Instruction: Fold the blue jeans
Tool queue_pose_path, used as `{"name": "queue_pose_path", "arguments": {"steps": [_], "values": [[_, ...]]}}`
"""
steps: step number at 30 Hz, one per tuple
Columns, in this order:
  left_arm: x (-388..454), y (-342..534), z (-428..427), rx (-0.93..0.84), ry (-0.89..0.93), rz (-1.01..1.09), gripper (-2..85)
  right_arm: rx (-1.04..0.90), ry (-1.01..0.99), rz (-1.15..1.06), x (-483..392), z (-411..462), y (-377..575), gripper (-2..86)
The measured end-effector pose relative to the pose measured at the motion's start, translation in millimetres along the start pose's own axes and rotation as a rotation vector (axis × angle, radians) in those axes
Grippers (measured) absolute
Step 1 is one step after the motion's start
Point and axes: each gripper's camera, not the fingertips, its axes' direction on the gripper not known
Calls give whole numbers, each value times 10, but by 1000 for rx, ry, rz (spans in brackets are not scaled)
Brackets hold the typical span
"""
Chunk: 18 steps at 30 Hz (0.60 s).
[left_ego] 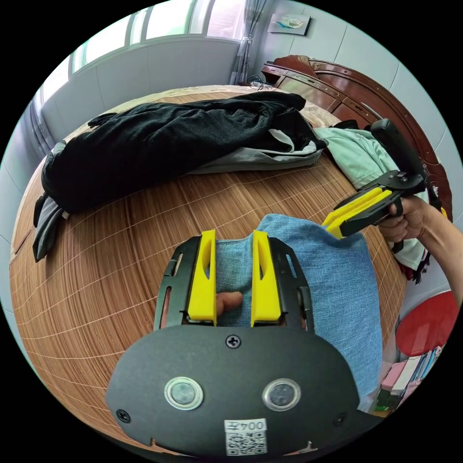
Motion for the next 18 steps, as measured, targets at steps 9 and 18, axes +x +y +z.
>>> {"name": "queue_pose_path", "arguments": {"steps": [9, 18], "values": [[-12, -433, 32, 19, 3, 24, 109, 409, -253, 516, 654, -202, 732, 1], [601, -1253, 37, 4, 79, 434, 59, 283, 66, 162, -226, -280, 987, 98]]}}
